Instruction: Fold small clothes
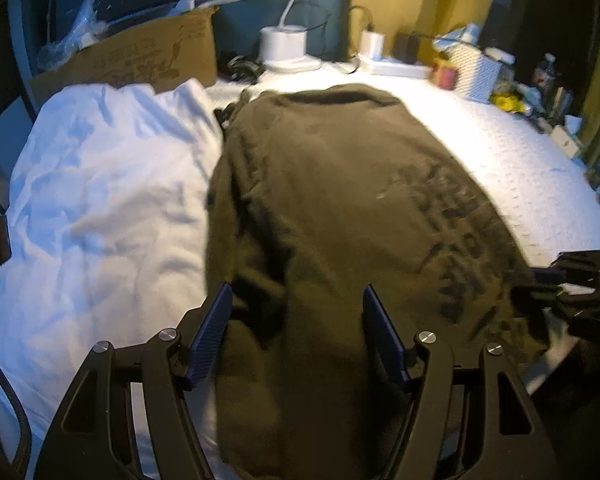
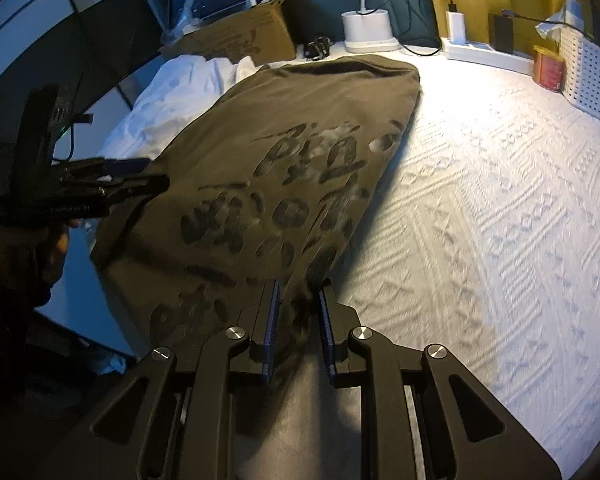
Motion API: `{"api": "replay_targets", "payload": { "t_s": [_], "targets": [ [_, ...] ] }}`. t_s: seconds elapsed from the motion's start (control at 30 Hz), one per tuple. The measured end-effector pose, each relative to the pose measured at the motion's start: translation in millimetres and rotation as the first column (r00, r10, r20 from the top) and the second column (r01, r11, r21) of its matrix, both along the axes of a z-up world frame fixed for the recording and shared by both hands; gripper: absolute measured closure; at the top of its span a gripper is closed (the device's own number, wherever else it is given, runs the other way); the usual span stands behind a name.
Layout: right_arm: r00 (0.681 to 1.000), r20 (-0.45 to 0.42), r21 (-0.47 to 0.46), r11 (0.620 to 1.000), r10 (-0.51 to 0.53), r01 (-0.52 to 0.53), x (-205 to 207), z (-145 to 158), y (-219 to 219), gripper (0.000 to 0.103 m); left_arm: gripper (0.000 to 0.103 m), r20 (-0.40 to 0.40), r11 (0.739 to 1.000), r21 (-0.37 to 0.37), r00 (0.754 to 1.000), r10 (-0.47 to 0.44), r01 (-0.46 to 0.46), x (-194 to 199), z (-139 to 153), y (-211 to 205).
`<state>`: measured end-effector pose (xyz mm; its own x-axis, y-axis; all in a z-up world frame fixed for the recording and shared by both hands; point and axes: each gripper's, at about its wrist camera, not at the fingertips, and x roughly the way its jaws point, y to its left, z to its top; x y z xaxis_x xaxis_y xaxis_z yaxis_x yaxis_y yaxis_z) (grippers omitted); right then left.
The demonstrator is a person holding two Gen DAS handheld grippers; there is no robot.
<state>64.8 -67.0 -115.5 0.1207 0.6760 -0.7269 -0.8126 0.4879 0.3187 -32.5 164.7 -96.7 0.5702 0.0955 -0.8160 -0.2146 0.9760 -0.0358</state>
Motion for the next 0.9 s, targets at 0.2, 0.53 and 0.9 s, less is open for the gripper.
{"api": "replay_targets", "payload": {
  "t_s": [0.2,0.53,0.9],
  "targets": [
    [1.0,-0.006,0.002,1.0,-0.009,0.009,-4,5,-17,0.082,0.035,0.048,0.998,0.001,0.997,-0.062,0.062,3,15,-30],
    [0.991,0.037,0.038,0.991,-0.13,0.128,14,20,-58,0.056,0.029,0.086,0.994,0.011,0.99,-0.108,0.107,32,25,-74],
    [0.96,0.08,0.045,0.963,-0.27,0.267,47,30,-108,0.035,0.003,0.204,0.983,0.032,0.962,-0.184,0.181,58,48,-116]
  ]
}}
